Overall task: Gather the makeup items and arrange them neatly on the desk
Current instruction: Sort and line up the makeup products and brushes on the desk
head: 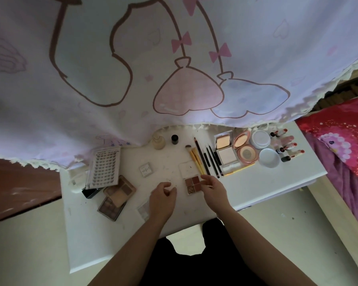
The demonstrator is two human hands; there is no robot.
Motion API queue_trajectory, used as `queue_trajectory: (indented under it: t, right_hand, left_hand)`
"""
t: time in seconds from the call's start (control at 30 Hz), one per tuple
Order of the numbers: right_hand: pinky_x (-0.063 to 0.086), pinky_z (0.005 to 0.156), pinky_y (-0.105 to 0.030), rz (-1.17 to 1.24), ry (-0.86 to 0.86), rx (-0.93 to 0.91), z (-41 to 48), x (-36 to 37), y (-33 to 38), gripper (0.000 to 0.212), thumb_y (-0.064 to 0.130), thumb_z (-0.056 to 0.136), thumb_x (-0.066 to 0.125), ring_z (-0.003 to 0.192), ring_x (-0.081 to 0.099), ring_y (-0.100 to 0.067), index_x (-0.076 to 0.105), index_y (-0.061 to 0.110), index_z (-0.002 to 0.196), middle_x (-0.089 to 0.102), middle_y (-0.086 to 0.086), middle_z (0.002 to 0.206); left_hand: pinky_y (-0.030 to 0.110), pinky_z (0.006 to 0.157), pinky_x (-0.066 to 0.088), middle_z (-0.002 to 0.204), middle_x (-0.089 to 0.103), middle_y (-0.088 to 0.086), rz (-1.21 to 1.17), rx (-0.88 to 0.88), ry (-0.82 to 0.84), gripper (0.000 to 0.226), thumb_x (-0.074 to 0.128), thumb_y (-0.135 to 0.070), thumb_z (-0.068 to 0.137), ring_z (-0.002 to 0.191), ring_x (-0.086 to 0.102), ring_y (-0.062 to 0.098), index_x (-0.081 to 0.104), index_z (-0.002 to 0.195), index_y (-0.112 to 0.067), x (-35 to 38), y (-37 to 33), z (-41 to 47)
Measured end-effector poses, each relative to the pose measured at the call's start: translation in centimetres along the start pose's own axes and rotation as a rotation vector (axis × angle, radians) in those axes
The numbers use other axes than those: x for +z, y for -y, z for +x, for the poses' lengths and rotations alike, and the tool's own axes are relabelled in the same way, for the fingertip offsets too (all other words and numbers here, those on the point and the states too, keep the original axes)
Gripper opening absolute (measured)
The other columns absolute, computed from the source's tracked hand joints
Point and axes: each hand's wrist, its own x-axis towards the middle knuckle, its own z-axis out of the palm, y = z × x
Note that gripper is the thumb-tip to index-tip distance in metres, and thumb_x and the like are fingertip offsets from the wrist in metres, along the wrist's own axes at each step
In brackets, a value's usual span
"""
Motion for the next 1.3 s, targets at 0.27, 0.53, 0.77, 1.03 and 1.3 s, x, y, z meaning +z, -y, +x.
queue_trajectory:
  t: [0.27, 0.53, 0.77, 1.03, 1.3]
  right_hand:
    - [0.05, 0.094, -0.031, -0.447, 0.254, -0.289, -1.3, 5.6, 1.0, 0.043, 0.024, 0.092, 0.063, 0.104, 0.058, -0.011, 0.053, 0.024, 0.133, 0.057, 0.001, 0.126]
    - [0.044, 0.074, -0.034, -0.894, 0.17, -0.371, -1.7, 11.0, 0.8, 0.042, 0.045, 0.091, 0.029, 0.098, 0.055, -0.024, 0.054, 0.019, 0.112, 0.057, -0.005, 0.11]
    - [0.051, 0.081, -0.03, -0.456, 0.18, -0.259, -2.4, 10.7, 2.0, 0.01, 0.029, 0.091, 0.065, 0.088, 0.063, -0.014, 0.064, 0.02, 0.097, 0.068, 0.005, 0.093]
    - [0.053, 0.083, -0.03, 0.48, 0.535, -0.046, -6.1, 6.3, 7.5, 0.019, 0.013, 0.096, 0.061, 0.084, 0.063, -0.017, 0.067, 0.006, 0.113, 0.07, -0.006, 0.092]
    - [0.048, 0.077, -0.028, 0.523, 0.629, -0.154, -8.3, 2.8, 11.8, 0.026, 0.014, 0.095, 0.06, 0.078, 0.061, -0.013, 0.064, 0.002, 0.118, 0.069, -0.006, 0.091]
  left_hand:
    - [0.033, 0.082, 0.046, 0.107, 0.065, 0.001, 0.368, 0.26, -0.064, 0.026, 0.054, -0.023, 0.089, 0.102, 0.058, 0.022, 0.065, 0.112, -0.016, -5.7, 7.1, -1.8]
    - [0.032, 0.07, 0.059, 0.101, 0.075, 0.005, 0.617, 0.599, -0.158, 0.048, 0.039, -0.013, 0.067, 0.091, 0.072, 0.02, 0.076, 0.097, -0.009, -9.0, 9.6, -3.0]
    - [0.032, 0.085, 0.052, 0.124, 0.065, 0.006, 0.441, 0.346, -0.064, 0.041, 0.055, -0.008, 0.08, 0.111, 0.064, 0.026, 0.067, 0.119, -0.012, -10.0, 9.6, -2.9]
    - [0.031, 0.08, 0.046, 0.12, 0.069, 0.002, -0.598, 0.111, 0.325, 0.034, 0.062, -0.022, 0.094, 0.101, 0.06, 0.016, 0.062, 0.128, -0.026, -13.6, -0.8, -4.1]
    - [0.044, 0.095, 0.051, 0.118, 0.065, 0.017, -0.684, 0.29, 0.372, 0.059, 0.084, -0.023, 0.067, 0.109, 0.059, 0.036, 0.063, 0.121, -0.013, -15.3, -5.5, -5.1]
